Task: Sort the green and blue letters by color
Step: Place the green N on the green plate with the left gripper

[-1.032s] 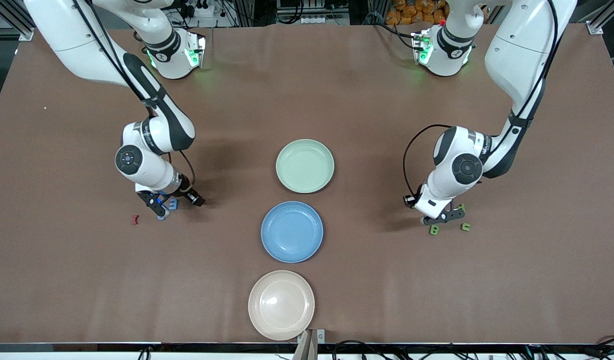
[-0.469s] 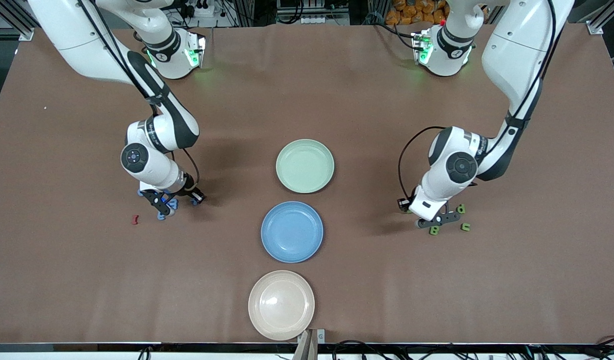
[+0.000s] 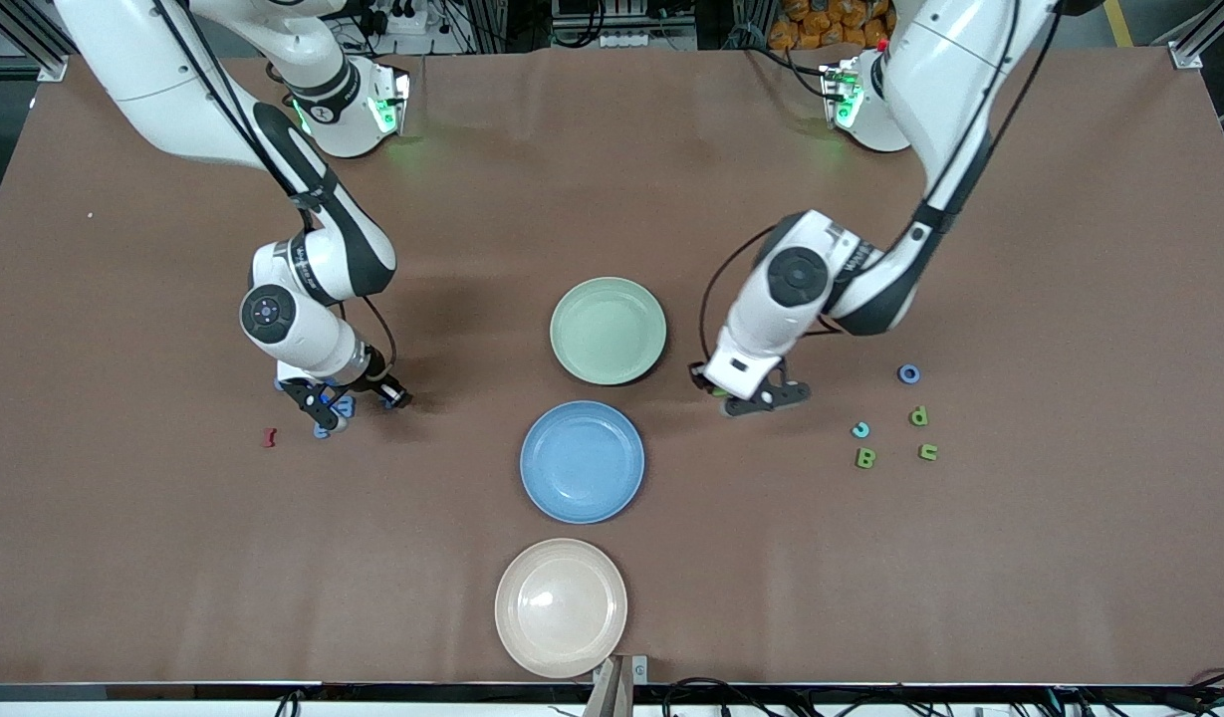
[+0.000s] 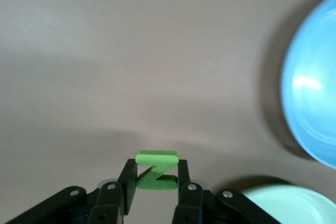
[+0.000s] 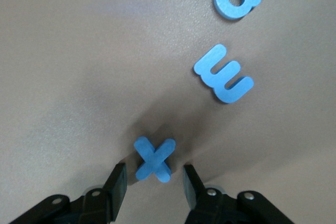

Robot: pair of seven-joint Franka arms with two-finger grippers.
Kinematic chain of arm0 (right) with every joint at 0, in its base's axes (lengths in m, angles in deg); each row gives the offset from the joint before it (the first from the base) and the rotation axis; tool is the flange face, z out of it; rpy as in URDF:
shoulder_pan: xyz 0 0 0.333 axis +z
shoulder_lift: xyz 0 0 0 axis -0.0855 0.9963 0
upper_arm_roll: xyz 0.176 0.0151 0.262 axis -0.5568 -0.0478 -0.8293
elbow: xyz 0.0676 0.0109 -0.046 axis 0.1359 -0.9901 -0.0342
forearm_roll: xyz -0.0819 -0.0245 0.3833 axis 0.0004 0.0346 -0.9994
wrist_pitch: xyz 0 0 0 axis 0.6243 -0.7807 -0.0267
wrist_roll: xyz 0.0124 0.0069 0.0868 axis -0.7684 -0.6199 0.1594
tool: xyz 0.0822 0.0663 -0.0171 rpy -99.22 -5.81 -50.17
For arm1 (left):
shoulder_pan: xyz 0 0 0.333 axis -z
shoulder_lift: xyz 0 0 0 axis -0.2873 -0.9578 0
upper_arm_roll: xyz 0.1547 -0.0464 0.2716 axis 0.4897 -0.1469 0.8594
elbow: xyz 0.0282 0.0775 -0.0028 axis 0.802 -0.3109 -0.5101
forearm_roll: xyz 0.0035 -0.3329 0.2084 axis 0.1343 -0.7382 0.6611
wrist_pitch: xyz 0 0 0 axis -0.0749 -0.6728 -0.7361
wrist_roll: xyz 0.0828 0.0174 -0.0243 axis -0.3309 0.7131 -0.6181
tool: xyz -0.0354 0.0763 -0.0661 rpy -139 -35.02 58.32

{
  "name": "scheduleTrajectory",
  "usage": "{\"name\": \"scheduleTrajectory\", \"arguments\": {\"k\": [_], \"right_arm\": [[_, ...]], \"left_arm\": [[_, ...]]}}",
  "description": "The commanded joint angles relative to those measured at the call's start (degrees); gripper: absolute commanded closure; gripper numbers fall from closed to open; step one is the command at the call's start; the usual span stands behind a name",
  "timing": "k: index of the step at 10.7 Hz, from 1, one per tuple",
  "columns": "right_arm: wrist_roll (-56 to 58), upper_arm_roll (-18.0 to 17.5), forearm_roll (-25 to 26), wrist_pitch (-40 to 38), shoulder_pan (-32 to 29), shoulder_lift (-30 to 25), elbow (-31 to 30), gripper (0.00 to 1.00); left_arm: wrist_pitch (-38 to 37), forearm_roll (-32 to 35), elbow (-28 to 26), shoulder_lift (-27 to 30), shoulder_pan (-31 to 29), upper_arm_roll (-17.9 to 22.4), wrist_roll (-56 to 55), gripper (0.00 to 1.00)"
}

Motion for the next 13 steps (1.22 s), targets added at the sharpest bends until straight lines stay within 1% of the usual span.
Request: {"name": "scheduleTrajectory", "arguments": {"k": [1,2,3,4,5,6,8,10,11,12,13], "right_arm": [[-0.63,0.17,2.05,1.73,-1.2,0.51,-0.84,0.46],[-0.63,0.17,2.4,1.73,-1.46,0.51,-0.93,0.46],[-0.63,0.17,2.92,1.73,-1.46,0.68,-0.93,0.51],[-0.63,0.17,3.62,1.73,-1.46,0.77,-0.93,0.61],[-0.72,0.25,4.33,2.17,-1.55,1.12,-0.93,0.67],[-0.72,0.26,4.42,3.39,-1.55,1.64,-1.02,0.69],[-0.72,0.26,4.33,3.66,-1.55,2.0,-0.93,0.75],[-0.63,0.34,4.33,2.79,-1.55,1.83,-0.41,0.87],[-0.28,0.34,4.33,2.7,-1.55,1.48,0.29,0.9],[-0.19,0.26,4.33,0.26,-1.46,0.86,1.69,0.9],[-0.28,0.17,4.16,-4.9,-1.03,0.25,4.93,0.9]], "left_arm": [[-1.45,1.29,2.28,-0.12,7.29,0.54,-12.05,1.0],[-1.36,1.2,2.72,-0.39,9.4,0.54,-14.43,1.0],[-1.36,1.11,4.2,-0.82,10.9,0.54,-16.98,1.0],[-1.44,1.11,5.18,-1.26,13.43,0.63,-20.75,1.0],[-1.45,1.2,5.36,-1.36,14.42,0.8,-22.35,0.83],[-1.45,1.28,5.45,-1.53,14.25,0.81,-22.54,0.01],[-1.45,1.2,5.62,-1.18,14.25,0.98,-23.59,0.0],[-1.53,1.9,7.02,-0.57,12.42,1.51,-22.98,0.0],[-1.62,2.25,7.9,-0.39,11.1,1.86,-22.2,0.0],[-1.8,2.25,9.74,-0.39,9.26,1.95,-20.71,0.0],[-3.97,2.34,11.76,-0.56,6.98,2.04,-17.48,0.0]]}}
